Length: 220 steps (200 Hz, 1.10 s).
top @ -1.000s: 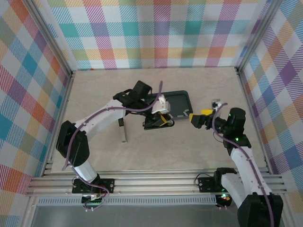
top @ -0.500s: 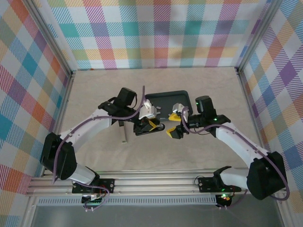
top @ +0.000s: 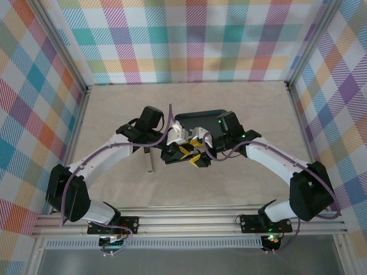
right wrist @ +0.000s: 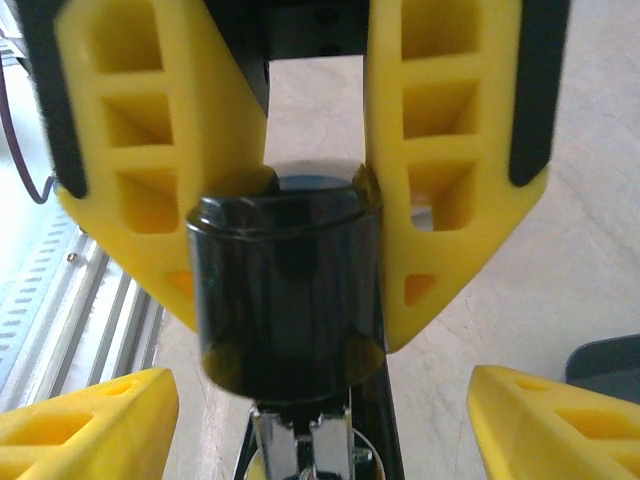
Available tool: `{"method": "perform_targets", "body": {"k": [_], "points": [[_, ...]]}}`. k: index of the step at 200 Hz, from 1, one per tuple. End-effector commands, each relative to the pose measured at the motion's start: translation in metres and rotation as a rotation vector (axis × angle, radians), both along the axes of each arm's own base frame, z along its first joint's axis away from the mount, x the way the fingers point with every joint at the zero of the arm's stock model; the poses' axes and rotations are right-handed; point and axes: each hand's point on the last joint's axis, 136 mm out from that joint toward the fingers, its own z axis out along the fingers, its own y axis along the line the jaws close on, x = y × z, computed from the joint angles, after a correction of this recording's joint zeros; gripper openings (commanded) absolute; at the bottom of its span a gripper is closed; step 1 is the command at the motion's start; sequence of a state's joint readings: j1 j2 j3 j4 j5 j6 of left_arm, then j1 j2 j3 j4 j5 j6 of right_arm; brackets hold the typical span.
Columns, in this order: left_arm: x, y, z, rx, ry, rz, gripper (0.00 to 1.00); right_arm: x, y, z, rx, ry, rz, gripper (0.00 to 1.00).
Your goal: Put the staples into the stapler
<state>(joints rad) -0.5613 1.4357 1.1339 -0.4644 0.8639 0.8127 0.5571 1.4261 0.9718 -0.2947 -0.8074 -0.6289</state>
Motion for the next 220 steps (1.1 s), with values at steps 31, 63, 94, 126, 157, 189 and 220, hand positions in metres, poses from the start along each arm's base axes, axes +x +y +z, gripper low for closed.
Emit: {"method": "perform_targets", "body": {"k": [31, 63, 94, 126, 157, 189, 220], "points": [[-0.004, -0.008, 0.029, -0.112, -0.053, -0.060, 0.09, 0.002, 0.009, 0.008, 0.053, -0.016, 0.033, 0.72], [-0.001, -0.009, 0.029, -0.114, -0.058, -0.056, 0.08, 0.004, 0.011, 0.007, 0.062, -0.007, 0.030, 0.64], [0.004, -0.009, 0.030, -0.110, -0.079, -0.033, 0.08, 0.004, 0.011, 0.007, 0.062, -0.006, 0.029, 0.57], [0.008, -0.009, 0.027, -0.100, -0.085, -0.015, 0.08, 0.002, 0.011, 0.011, 0.076, -0.021, 0.041, 0.38], [0.014, -0.006, 0.021, -0.104, -0.074, 0.022, 0.08, 0.000, 0.008, 0.011, 0.068, -0.028, 0.039, 0.21], [0.025, 0.002, 0.029, -0.164, -0.080, 0.069, 0.08, 0.004, -0.002, 0.006, 0.064, -0.047, 0.001, 0.08], [0.031, 0.016, 0.037, -0.223, -0.068, 0.123, 0.08, 0.011, -0.019, 0.010, 0.110, -0.051, -0.053, 0.01]]}}
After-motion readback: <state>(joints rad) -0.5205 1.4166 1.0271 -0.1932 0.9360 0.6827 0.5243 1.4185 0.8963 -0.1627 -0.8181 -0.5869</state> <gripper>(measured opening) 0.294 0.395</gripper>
